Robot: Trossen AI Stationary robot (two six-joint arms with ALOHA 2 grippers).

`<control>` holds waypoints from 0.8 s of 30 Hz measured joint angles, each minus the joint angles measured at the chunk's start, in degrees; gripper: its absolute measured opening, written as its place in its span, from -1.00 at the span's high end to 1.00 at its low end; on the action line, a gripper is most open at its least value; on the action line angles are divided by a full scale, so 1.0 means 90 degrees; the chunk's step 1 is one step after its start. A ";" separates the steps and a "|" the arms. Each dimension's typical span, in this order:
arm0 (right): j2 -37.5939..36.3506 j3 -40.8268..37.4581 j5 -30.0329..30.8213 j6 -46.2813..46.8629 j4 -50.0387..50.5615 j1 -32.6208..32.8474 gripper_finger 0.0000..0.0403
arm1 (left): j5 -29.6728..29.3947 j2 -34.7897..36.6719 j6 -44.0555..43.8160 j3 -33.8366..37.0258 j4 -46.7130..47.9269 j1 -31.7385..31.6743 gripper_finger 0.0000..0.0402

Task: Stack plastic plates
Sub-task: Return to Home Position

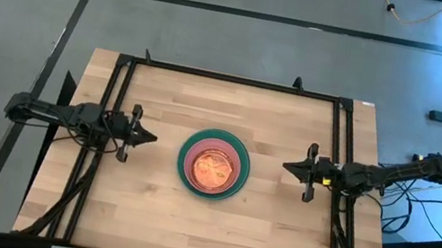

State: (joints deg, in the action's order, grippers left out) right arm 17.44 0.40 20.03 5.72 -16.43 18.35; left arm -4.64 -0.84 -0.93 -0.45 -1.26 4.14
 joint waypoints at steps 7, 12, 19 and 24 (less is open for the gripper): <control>-0.0009 0.0000 -0.0010 -0.0018 0.0024 0.0002 1.00 | 0.0147 0.0051 0.0137 0.0000 0.0022 -0.0067 0.94; -0.0009 0.0000 -0.0012 -0.0144 0.0160 0.0002 1.00 | 0.0100 0.0049 0.0244 0.0000 0.0022 -0.0072 0.94; -0.0310 0.0000 -0.0353 -0.0169 0.0667 -0.0001 1.00 | 0.0125 0.0049 0.0330 0.0000 0.0022 -0.0072 0.94; -0.0925 0.0000 -0.0845 -0.0521 0.0814 -0.0009 1.00 | 0.0124 0.0049 0.0330 0.0000 0.0022 -0.0072 0.94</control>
State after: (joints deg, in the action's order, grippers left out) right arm 9.12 0.40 12.43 1.03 -9.11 18.27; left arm -3.52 -0.40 2.04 -0.45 -1.06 3.49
